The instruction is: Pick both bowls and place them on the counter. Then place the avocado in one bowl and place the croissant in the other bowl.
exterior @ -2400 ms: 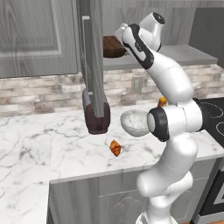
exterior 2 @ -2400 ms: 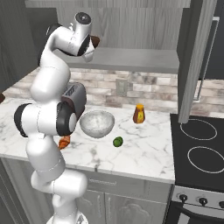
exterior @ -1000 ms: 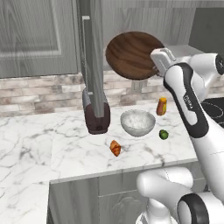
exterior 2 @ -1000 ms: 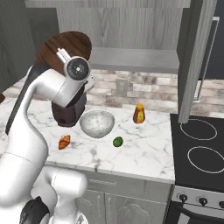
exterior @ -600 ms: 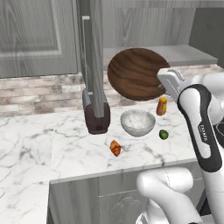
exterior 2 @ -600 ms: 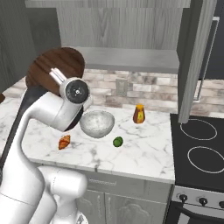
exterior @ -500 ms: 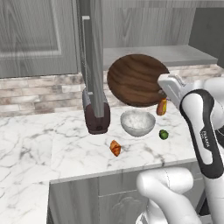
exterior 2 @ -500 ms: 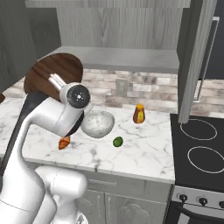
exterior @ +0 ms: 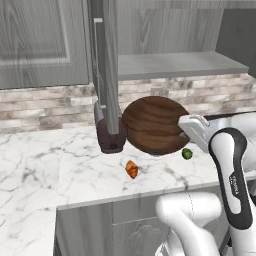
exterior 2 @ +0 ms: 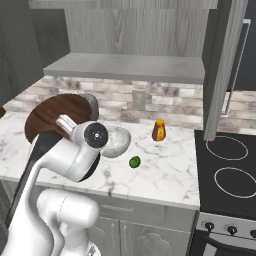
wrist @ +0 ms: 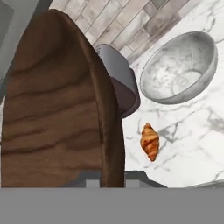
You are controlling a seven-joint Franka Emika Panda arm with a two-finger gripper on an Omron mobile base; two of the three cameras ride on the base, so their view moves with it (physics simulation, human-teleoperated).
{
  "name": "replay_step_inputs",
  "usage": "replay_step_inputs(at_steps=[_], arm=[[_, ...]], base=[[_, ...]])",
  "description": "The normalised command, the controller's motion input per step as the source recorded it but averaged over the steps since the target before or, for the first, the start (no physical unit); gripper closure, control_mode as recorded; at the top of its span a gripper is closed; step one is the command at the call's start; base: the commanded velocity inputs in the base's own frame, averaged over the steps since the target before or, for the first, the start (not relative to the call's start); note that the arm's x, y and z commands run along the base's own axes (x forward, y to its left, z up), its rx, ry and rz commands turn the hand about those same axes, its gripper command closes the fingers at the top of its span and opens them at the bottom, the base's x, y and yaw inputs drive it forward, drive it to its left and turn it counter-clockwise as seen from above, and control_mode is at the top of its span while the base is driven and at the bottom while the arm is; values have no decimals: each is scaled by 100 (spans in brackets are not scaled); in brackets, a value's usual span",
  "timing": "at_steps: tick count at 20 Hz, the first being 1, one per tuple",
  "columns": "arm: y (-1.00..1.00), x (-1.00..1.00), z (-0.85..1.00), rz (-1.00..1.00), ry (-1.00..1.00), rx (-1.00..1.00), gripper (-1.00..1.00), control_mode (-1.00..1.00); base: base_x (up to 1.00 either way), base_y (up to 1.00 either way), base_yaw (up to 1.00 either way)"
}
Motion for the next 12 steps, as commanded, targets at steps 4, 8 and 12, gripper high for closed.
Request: replay_step_inputs(at_steps=[4, 8, 12], arm=[[20, -5, -79, 12, 10, -6, 100, -100], [33, 0, -70, 13, 13, -4, 100, -100], [56, 7, -55, 12, 14, -1, 100, -100]], base=[[0, 0, 0], [0, 0, 0], [0, 0, 0]])
